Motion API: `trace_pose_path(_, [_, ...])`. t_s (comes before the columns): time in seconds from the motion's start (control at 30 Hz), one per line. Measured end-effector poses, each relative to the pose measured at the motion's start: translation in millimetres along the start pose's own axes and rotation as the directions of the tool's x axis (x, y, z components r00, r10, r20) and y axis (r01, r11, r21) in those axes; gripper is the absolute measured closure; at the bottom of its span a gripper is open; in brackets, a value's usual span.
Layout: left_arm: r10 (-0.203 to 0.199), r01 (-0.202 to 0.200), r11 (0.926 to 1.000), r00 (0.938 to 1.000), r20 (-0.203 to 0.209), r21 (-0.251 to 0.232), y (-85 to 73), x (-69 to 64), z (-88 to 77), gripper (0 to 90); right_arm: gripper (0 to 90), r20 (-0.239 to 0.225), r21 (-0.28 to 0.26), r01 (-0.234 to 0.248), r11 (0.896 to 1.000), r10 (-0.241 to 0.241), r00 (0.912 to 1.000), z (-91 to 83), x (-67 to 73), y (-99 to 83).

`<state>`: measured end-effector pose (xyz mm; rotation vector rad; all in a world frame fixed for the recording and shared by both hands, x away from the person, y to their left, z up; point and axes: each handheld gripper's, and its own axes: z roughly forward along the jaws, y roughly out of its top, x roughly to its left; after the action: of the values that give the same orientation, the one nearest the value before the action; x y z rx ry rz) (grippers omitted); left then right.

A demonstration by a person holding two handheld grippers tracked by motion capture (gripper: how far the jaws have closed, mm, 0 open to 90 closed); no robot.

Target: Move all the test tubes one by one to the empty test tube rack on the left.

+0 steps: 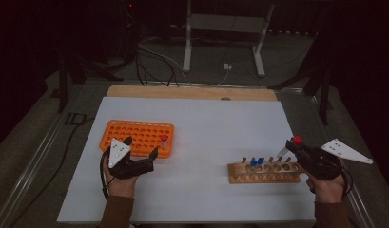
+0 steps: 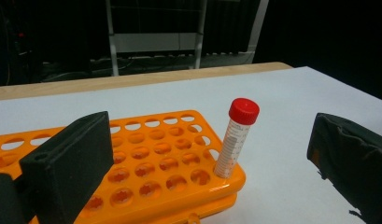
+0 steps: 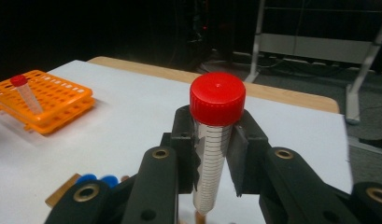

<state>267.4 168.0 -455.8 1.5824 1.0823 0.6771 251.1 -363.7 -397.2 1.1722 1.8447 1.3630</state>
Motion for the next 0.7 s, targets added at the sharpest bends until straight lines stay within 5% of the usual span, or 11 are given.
trace_pose_path(0.13, [-0.023,0.023,0.9997,0.9997,0.013,0.006,4.3,-0.4,-0.2,1.2,74.2,-0.024,0.002,0.005,1.0,-0.005,0.9997,11.5,8.3,3.3])
trace_pose_path(0.7, [0.024,-0.023,0.9996,0.9976,0.065,-0.017,18.4,-20.8,3.3,1.2,74.0,-0.146,0.005,0.082,0.997,-0.08,0.986,48.5,56.4,27.4])
